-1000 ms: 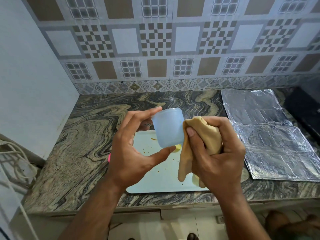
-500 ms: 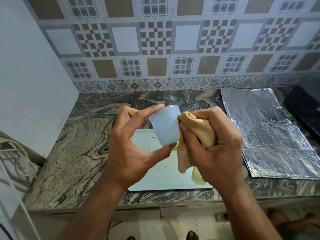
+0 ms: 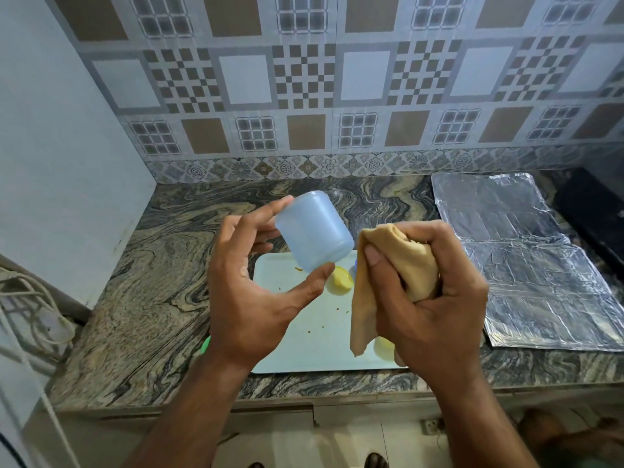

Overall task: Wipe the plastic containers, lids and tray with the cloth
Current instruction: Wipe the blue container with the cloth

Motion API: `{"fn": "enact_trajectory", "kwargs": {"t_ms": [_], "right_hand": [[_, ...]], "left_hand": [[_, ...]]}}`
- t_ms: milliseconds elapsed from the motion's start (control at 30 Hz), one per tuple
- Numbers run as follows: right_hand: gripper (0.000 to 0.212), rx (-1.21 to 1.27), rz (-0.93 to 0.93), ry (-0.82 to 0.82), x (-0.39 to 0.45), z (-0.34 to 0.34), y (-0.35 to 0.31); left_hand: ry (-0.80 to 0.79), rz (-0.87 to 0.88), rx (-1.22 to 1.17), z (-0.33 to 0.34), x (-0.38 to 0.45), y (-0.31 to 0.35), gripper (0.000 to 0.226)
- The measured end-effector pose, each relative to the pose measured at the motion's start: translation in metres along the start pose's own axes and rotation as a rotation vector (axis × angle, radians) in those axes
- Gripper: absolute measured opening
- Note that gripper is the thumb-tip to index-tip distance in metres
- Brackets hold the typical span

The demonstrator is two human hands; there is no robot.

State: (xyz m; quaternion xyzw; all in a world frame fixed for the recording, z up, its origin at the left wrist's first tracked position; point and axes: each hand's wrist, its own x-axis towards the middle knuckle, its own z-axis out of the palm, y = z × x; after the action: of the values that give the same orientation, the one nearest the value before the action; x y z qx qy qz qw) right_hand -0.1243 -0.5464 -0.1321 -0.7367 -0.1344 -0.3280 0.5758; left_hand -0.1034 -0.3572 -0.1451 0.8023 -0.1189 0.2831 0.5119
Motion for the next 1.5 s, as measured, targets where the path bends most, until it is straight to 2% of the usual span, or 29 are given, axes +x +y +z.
{"fn": "enact_trajectory", "kwargs": {"t_ms": [100,233,367,500,633,833,967,1033,1100,1167,1267,1367,1500], "right_hand": [[0.010,-0.012,-0.009,-0.047,0.006,0.001,-0.002],[0.012,0.005,0.045,-0.120,0.015,0.001,-0.002],[0.008,0.054,0.122,-0.116,0.026,-0.002,0.006],[0.010,0.130,0.219,-0.082,0.022,-0.004,0.015],[0.010,0.182,0.203,-0.052,0.008,-0.006,0.011],[0.017,0.098,0.064,-0.074,0.001,-0.004,0.000],[0.014,0.067,0.078,-0.095,0.002,-0.003,0.006],[0.014,0.060,0.077,-0.094,0.002,-0.003,0.007],[0.015,0.058,0.075,-0.104,0.000,-0.001,0.008],[0.018,0.068,0.074,-0.100,-0.001,0.001,0.006],[0.015,0.053,0.048,-0.081,-0.003,0.002,0.005],[0.012,0.033,0.021,-0.096,-0.004,0.001,0.007],[0.013,0.098,0.020,-0.147,-0.002,0.001,0.010]], "left_hand": [[-0.061,0.034,-0.002,0.000,-0.001,0.003,0.075],[-0.106,0.099,-0.086,-0.005,0.001,0.000,0.071],[-0.162,0.125,-0.218,-0.008,0.003,0.001,0.073],[-0.151,-0.043,-0.423,-0.002,0.002,0.003,0.071],[-0.121,-0.190,-0.456,0.003,0.000,-0.004,0.071],[-0.182,-0.215,-0.458,0.006,-0.003,-0.004,0.073],[-0.278,-0.254,-0.525,0.003,-0.001,-0.002,0.072],[-0.315,-0.340,-0.593,0.002,-0.002,0.002,0.064],[-0.272,-0.454,-0.644,0.004,-0.001,0.005,0.046],[-0.213,-0.547,-0.667,0.006,0.000,0.006,0.040],[-0.173,-0.645,-0.713,0.006,0.003,0.006,0.048],[-0.215,-0.679,-0.711,0.004,0.005,0.006,0.058],[-0.291,-0.708,-0.758,0.004,0.006,0.004,0.089]]}}
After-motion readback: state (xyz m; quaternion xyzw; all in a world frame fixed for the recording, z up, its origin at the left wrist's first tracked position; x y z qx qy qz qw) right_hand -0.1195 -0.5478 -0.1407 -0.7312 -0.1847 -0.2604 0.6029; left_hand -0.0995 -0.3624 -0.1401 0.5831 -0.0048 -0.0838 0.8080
